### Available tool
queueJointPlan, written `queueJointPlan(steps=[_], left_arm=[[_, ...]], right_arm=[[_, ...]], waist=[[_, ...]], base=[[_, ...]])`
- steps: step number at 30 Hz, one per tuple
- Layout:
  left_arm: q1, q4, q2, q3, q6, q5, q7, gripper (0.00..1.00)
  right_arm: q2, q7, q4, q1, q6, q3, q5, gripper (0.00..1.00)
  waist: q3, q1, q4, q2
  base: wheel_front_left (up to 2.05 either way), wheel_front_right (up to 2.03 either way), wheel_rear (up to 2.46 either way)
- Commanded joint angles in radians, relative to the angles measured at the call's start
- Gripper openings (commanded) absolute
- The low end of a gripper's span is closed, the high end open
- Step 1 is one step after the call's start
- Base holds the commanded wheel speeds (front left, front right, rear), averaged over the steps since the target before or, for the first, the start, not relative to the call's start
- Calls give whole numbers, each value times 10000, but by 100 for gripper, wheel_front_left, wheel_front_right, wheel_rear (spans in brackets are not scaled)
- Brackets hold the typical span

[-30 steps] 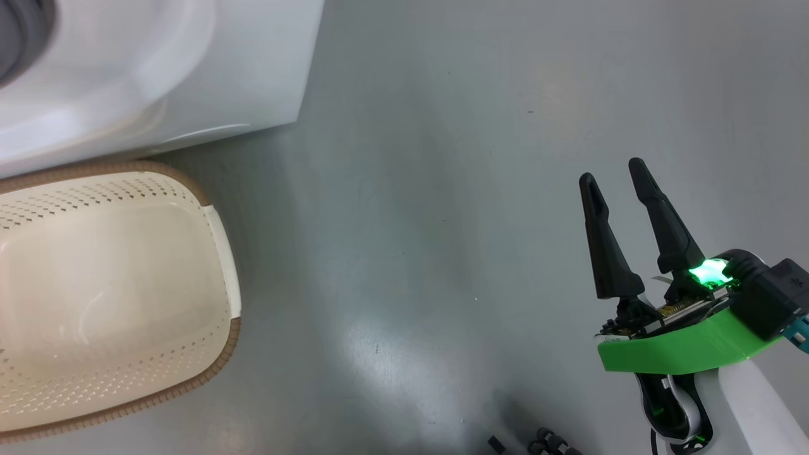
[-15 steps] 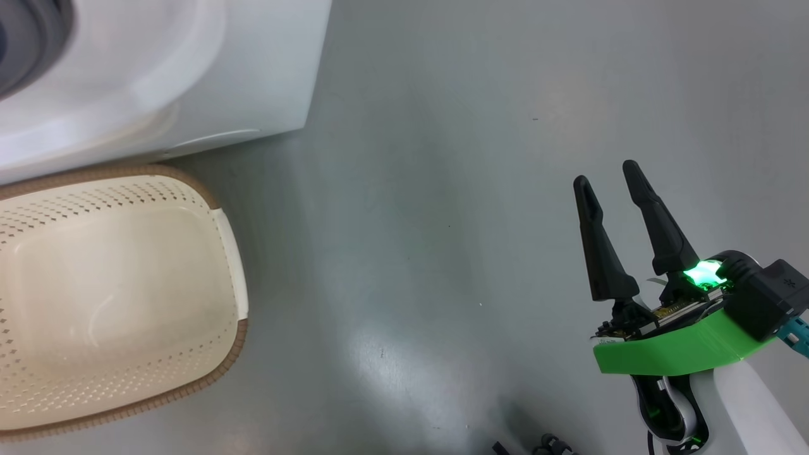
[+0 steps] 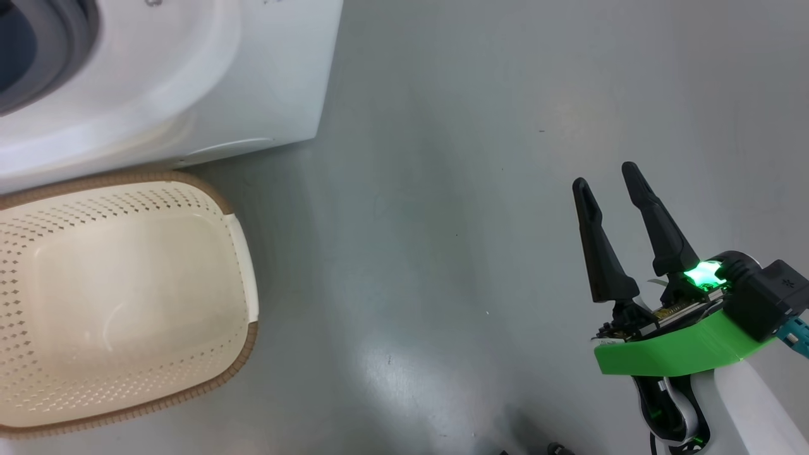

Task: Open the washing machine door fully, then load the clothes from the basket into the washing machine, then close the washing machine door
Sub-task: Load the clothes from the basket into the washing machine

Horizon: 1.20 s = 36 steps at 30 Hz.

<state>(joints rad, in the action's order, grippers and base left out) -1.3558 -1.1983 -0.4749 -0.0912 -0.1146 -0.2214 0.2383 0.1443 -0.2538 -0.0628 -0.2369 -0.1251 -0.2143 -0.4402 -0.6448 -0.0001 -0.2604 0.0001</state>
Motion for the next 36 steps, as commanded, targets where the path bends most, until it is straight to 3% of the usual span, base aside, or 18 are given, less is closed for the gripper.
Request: queueJointPlan(steps=[1, 8, 25, 36], left_arm=[[-60, 114, -397, 90, -17, -155, 111, 100], [236, 252, -252, 267, -43, -438, 220, 100], [3218, 3829, 472, 1673, 134, -642, 234, 100], [4929, 5040, 1010, 2433, 12, -480, 234, 100]], right_arm=[[155, -80, -189, 160, -56, -139, -5, 100], [196, -80, -192, 161, -56, -120, 10, 100], [445, -80, -188, 177, -56, 51, 44, 100], [699, -80, -53, 242, -56, 158, -19, 100]], waist=[[54, 1, 26, -1], [213, 1, 74, -1], [920, 1, 444, -1], [1660, 1, 688, -1]], base=[[0, 0, 0], [0, 0, 0], [0, 0, 0], [0, 0, 0]])
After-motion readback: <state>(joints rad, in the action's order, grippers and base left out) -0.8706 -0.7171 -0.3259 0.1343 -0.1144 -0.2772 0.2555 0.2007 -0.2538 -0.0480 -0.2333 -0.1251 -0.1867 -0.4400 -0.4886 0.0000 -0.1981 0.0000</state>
